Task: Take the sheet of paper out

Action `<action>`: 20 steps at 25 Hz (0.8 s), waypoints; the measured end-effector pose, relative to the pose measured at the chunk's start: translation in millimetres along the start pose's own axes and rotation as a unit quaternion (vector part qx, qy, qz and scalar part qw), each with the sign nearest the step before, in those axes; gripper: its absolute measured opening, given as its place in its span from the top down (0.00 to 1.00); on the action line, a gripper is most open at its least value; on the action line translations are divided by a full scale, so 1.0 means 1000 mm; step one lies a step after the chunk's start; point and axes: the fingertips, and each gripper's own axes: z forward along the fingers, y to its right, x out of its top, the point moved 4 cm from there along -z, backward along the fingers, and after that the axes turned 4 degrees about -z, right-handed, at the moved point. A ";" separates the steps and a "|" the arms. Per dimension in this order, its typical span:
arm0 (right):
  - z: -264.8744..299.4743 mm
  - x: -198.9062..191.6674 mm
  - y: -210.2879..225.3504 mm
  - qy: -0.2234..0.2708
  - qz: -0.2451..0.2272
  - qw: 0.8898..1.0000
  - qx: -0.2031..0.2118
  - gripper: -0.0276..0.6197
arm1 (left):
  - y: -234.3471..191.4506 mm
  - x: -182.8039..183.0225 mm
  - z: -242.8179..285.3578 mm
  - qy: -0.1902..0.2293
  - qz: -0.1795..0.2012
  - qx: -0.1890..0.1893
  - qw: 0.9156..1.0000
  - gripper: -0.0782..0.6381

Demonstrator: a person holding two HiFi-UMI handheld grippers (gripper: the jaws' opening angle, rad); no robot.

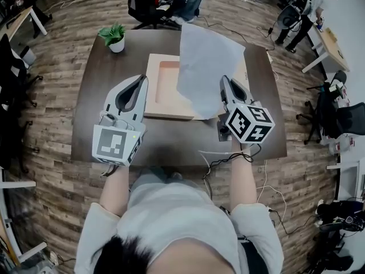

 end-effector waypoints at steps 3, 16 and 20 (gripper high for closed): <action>-0.004 0.003 -0.003 0.009 -0.017 1.000 -0.005 0.94 | -0.002 0.001 -0.003 0.002 0.004 0.005 1.000 0.90; -0.021 0.011 -0.017 0.041 -0.068 0.997 -0.020 0.94 | -0.002 0.006 -0.012 0.007 0.005 0.014 1.000 0.90; -0.030 0.013 -0.018 0.050 -0.075 0.996 -0.025 0.94 | 0.003 0.008 -0.014 0.009 0.006 0.012 1.000 0.90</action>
